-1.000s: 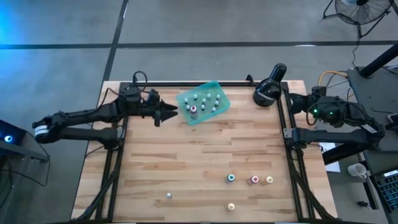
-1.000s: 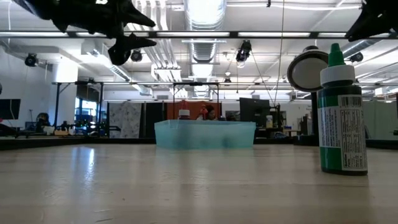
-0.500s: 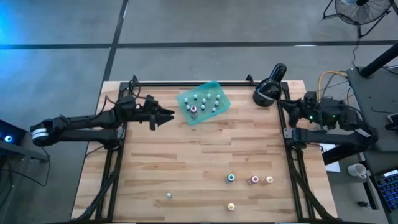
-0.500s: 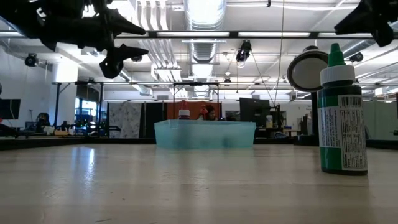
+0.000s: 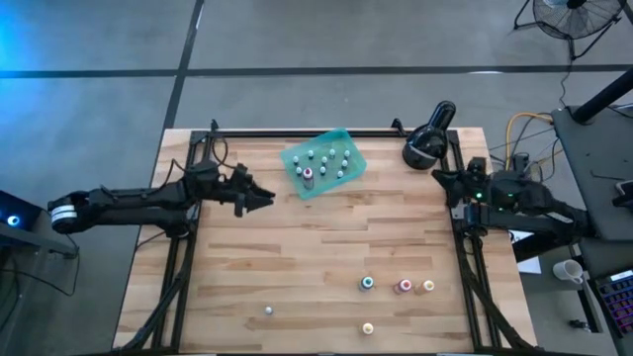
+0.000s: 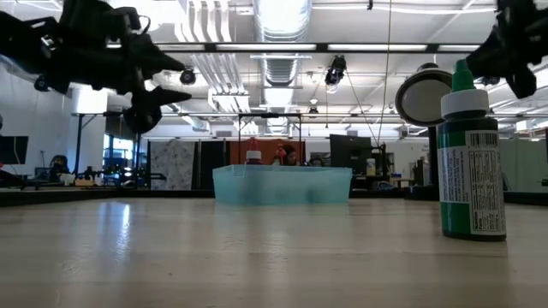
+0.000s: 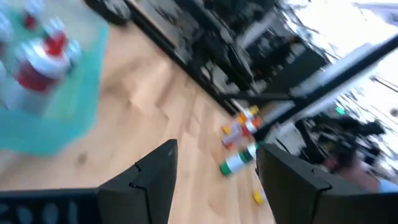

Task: Pick & Place food coloring
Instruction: Put the red big food coloring into the green bin

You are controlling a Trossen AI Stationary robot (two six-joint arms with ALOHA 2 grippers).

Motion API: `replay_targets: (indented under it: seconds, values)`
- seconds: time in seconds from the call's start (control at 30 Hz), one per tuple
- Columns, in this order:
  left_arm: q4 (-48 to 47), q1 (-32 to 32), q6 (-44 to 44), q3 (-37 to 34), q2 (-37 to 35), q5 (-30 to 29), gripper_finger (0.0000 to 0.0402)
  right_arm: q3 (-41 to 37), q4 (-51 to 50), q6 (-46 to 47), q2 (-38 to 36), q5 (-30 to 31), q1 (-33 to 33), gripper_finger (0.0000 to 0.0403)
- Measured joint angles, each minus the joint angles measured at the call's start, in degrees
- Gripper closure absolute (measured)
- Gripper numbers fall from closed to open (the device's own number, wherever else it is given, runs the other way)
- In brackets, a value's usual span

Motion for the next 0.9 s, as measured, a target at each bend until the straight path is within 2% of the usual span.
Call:
replay_targets:
  seconds: [0.07,0.17,0.23,0.4,0.63,0.73,0.9]
  values:
    - [0.63,-0.01,-0.61,-1.86,-0.18,2.72,0.0210,-1.90,-0.47,0.84,0.60,1.12,-0.04,0.0343]
    - [4.59,0.00,-2.38,-4.33,-0.60,4.60,0.0210,-4.03,0.16,8.92,1.01,1.52,-0.02,0.0340]
    - [6.62,0.00,-3.00,-5.04,-1.05,6.12,0.0210,-5.32,2.61,10.50,1.23,1.31,-0.04,0.0338]
    - [5.81,-0.01,-2.73,-6.17,-1.43,10.95,0.0210,-8.11,11.68,6.62,1.21,-1.94,-0.02,0.0339]
    - [8.31,-0.01,-1.15,-7.76,-1.67,10.39,0.0210,-13.27,30.34,-0.03,1.08,-5.85,0.00,0.0344]
    - [9.14,0.00,-4.71,-7.01,-1.83,11.95,0.0210,-14.67,34.07,-0.11,1.13,-7.25,0.00,0.0342]
    - [9.85,0.00,-16.34,-0.65,-1.98,12.35,0.0210,-14.01,34.64,1.18,1.37,-8.57,-0.02,0.0342]
